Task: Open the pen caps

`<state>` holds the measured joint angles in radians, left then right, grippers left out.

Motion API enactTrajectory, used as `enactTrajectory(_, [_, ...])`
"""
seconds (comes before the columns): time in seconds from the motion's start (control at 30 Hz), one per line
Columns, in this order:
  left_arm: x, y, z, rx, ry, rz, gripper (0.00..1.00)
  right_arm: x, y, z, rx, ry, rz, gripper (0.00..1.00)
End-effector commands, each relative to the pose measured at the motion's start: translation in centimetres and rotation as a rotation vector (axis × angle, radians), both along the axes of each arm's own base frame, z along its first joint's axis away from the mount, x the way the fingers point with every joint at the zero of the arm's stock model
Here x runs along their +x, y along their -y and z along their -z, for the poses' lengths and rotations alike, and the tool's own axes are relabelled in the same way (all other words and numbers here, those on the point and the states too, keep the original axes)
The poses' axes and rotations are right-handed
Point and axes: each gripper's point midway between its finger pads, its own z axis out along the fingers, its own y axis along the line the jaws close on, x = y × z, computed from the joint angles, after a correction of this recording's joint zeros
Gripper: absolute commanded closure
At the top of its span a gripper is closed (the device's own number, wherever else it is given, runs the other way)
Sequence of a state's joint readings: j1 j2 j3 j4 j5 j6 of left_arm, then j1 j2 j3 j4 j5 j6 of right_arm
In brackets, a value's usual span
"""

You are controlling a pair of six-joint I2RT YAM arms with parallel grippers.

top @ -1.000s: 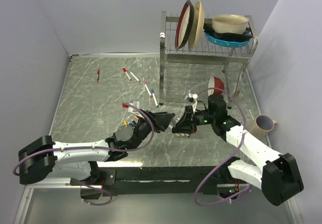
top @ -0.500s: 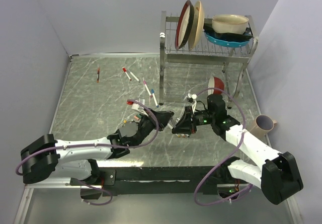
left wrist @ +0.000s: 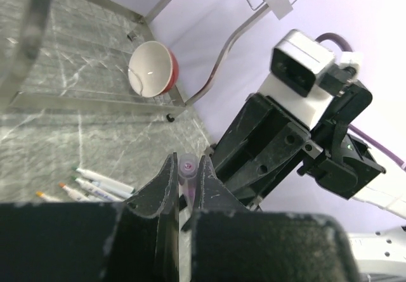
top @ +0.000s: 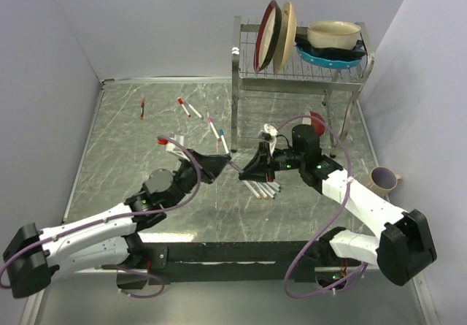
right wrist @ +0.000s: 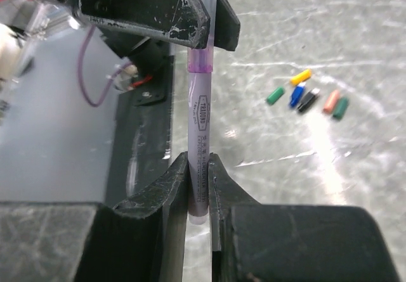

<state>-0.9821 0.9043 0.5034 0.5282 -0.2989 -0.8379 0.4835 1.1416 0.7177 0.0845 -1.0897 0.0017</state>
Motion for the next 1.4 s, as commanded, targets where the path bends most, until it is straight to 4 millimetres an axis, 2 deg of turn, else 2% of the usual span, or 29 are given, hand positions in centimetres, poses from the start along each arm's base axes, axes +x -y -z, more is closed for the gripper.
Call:
enactTrajectory(0.0, [5.1, -9.7, -2.9, -0.037, 0.061, -0.415, 0.99, -2.0, 1.1, 5.2, -0.171, -0.156, -0.025, 1.0])
enactTrajectory(0.1, [5.4, -10.9, -2.1, -0.024, 0.049, -0.443, 0.99, -2.0, 0.8, 6.0, -0.215, -0.156, -0.034, 1.0])
enactTrajectory(0.5, [5.2, -13.5, 0.6, -0.041, -0.013, -0.502, 0.99, -1.2, 0.7, 8.4, -0.346, -0.144, -0.019, 1.0])
enactTrajectory(0.83, [4.9, -19.2, 0.4, -0.175, -0.065, -0.721, 0.99, -1.9, 0.4, 8.5, -0.354, -0.133, -0.066, 1.0])
enactTrajectory(0.93, [4.9, -19.4, 1.1, -0.166, -0.079, -0.72, 0.99, -1.7, 0.5, 8.6, -0.368, -0.125, -0.051, 1.0])
enactTrajectory(1.0, [5.0, -19.1, 1.5, -0.138, -0.098, -0.707, 0.99, -0.5, 1.0, 9.2, -0.414, -0.102, 0.012, 1.0])
enactTrajectory(1.03, [5.1, -18.4, 2.9, -0.081, -0.131, -0.679, 0.99, 0.2, 1.3, 9.5, -0.437, -0.088, 0.047, 1.0])
enactTrajectory(1.07, [5.2, -18.2, 3.5, -0.062, -0.155, -0.67, 0.99, 0.9, 1.5, 9.8, -0.458, -0.072, 0.082, 1.0])
enactTrajectory(1.1, [5.4, -17.8, 4.8, -0.019, -0.192, -0.663, 0.99, 2.1, 2.2, 10.4, -0.507, -0.048, 0.144, 1.0])
enactTrajectory(1.23, [4.8, -16.7, 10.4, 0.123, -0.35, -0.601, 0.99, 4.6, 4.2, 12.0, -0.631, 0.008, 0.273, 1.0])
enactTrajectory(1.37, [3.6, -16.2, 14.9, 0.148, -0.464, -0.557, 0.99, 6.0, 5.8, 13.4, -0.725, 0.004, 0.35, 1.0])
